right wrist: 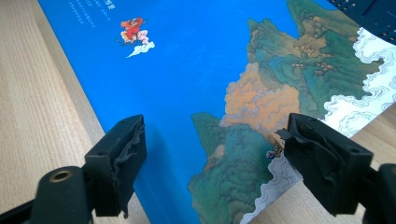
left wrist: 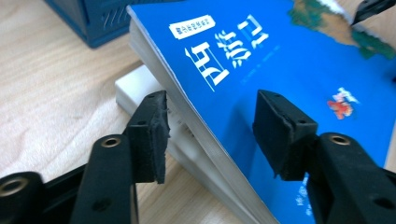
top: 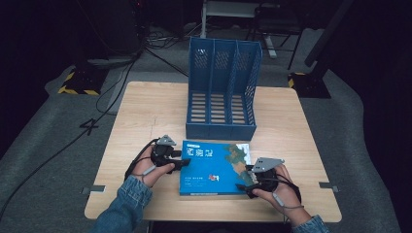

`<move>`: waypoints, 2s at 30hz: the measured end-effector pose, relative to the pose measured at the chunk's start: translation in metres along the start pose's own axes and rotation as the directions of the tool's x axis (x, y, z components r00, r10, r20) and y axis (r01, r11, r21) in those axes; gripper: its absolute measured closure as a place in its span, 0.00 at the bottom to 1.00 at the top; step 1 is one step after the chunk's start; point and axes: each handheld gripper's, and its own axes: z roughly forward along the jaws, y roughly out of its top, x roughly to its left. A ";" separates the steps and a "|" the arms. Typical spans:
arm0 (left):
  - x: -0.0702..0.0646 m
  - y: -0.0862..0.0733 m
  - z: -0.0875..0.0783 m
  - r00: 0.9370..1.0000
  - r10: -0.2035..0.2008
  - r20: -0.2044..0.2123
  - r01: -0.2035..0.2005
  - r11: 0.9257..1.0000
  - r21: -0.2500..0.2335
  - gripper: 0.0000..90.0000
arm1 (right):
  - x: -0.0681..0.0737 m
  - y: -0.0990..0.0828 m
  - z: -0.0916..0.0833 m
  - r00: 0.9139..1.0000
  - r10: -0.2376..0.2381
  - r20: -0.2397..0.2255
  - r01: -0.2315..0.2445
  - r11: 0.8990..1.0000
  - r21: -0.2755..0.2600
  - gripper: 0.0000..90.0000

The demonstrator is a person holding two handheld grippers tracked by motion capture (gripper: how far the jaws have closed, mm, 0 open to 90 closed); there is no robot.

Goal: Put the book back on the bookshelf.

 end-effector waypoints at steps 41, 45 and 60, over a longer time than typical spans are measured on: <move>-0.011 -0.036 0.004 0.948 -0.062 0.311 0.036 0.995 0.089 0.68 | 0.048 0.029 0.035 0.982 -0.168 -0.089 0.167 0.986 -0.020 0.18; -0.010 -0.032 0.001 0.942 -0.092 0.322 0.062 0.993 0.103 0.76 | 0.055 0.033 0.037 0.977 -0.188 -0.097 0.186 0.982 -0.030 0.18; -0.018 -0.004 -0.009 0.905 -0.222 0.363 0.180 0.973 0.146 0.87 | 0.082 0.052 0.037 0.954 -0.296 -0.047 0.289 0.951 -0.111 0.19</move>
